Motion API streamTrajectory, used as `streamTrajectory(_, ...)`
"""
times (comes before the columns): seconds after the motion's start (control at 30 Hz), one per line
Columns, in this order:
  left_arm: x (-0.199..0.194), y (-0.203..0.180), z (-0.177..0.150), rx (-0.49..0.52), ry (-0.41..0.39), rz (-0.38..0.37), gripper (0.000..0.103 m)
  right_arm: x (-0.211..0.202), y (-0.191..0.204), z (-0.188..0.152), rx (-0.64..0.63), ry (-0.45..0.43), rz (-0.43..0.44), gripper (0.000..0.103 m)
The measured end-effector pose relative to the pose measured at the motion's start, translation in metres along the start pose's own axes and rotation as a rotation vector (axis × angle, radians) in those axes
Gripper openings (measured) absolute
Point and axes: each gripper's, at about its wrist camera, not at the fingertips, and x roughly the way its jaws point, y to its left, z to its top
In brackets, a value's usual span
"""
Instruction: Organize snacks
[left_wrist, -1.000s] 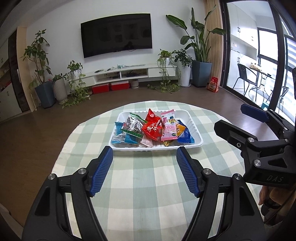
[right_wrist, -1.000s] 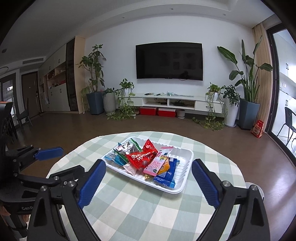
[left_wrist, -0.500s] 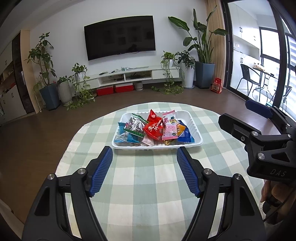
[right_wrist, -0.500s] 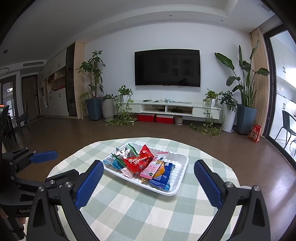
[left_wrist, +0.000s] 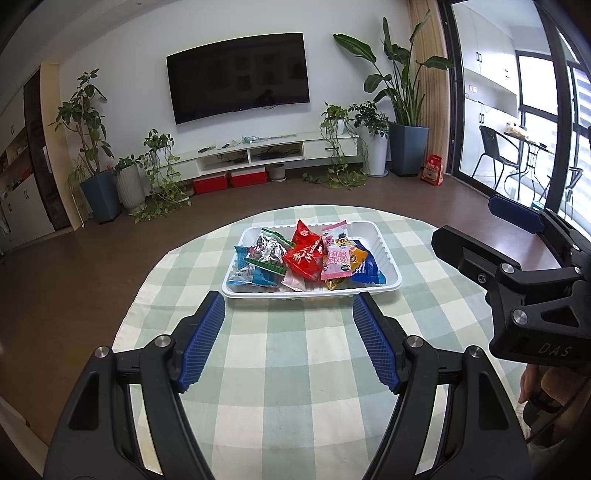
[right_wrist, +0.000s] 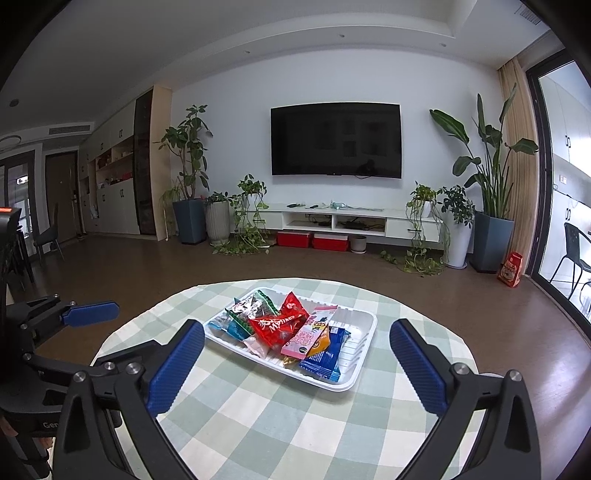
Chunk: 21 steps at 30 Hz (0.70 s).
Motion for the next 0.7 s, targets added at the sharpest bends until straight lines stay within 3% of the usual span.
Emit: streamTrajectory(0.7, -0.0014, -0.0026, -0.0010, 0.004, 0.000, 0.001, 0.071, 0.0010, 0.0001, -0.0015, 0.000, -0.001, -0.001, 0.103)
